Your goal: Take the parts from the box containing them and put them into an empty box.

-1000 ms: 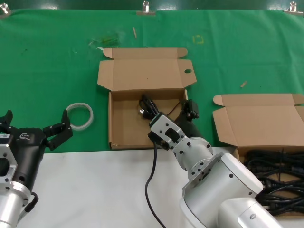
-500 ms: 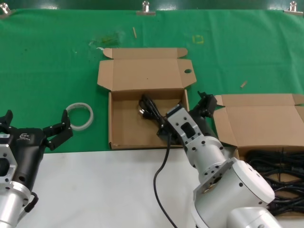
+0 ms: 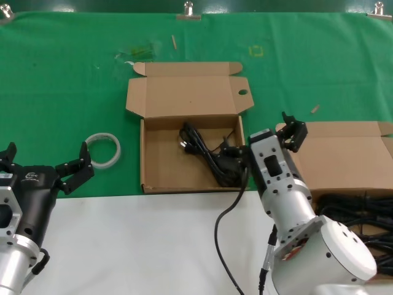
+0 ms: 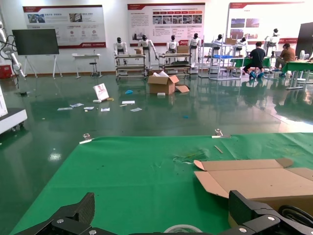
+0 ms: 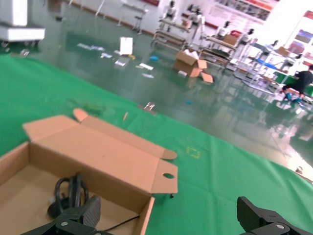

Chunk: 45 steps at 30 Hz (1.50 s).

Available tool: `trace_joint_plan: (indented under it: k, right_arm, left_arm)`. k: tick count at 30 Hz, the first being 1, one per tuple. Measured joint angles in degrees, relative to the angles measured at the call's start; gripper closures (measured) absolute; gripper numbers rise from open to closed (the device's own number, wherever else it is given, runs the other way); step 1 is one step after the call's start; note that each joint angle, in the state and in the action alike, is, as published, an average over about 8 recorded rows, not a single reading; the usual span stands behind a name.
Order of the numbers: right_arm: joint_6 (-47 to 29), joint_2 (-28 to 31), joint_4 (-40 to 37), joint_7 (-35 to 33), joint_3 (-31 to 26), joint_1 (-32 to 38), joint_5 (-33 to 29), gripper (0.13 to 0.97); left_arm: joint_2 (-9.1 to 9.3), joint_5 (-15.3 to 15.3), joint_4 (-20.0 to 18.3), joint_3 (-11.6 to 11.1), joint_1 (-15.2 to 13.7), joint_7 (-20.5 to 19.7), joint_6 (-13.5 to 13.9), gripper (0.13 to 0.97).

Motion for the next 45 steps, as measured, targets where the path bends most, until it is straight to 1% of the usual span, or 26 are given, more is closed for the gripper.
trace_joint_plan:
  k: [45]
  right_arm:
    - [-23.4,0.0,8.2,54.4,20.3,-15.3,-32.6,0.129]
  left_arm:
    - [0.0,0.0,0.0,0.0,0.0,0.0,0.0,0.132]
